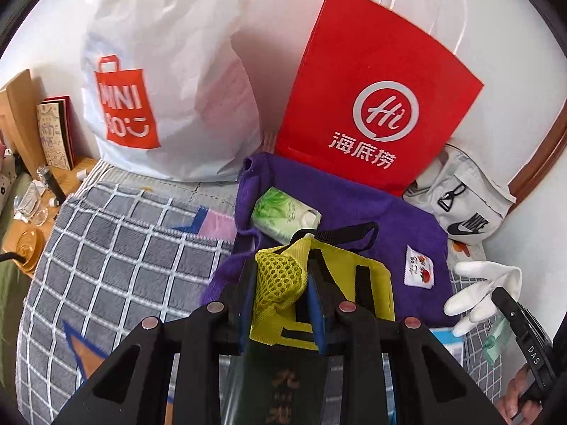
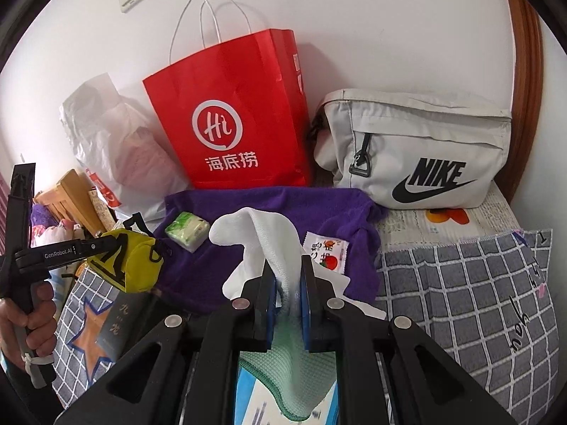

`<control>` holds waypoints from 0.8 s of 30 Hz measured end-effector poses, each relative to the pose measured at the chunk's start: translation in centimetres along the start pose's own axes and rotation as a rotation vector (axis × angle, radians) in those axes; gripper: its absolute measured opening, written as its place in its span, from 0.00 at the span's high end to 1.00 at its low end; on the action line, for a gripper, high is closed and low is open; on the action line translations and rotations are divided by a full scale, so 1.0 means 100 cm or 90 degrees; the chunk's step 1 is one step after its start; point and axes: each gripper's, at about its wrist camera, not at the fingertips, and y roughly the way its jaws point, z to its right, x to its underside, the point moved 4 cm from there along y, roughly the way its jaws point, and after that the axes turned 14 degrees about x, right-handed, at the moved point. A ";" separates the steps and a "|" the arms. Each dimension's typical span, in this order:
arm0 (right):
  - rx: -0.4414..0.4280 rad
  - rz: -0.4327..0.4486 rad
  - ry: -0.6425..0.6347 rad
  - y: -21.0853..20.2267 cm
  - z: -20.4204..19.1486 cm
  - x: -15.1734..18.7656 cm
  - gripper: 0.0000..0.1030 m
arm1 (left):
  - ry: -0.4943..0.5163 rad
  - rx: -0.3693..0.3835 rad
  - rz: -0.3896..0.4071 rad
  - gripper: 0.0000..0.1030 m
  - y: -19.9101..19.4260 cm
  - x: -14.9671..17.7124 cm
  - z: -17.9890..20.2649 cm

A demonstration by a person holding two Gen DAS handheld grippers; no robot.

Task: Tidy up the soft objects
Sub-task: 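Carry the glove and the yellow pouch over the purple towel with both tools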

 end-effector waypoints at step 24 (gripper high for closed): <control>-0.025 -0.065 -0.022 0.095 -0.015 -0.013 0.88 | -0.012 0.001 -0.073 0.75 0.069 -0.006 -0.013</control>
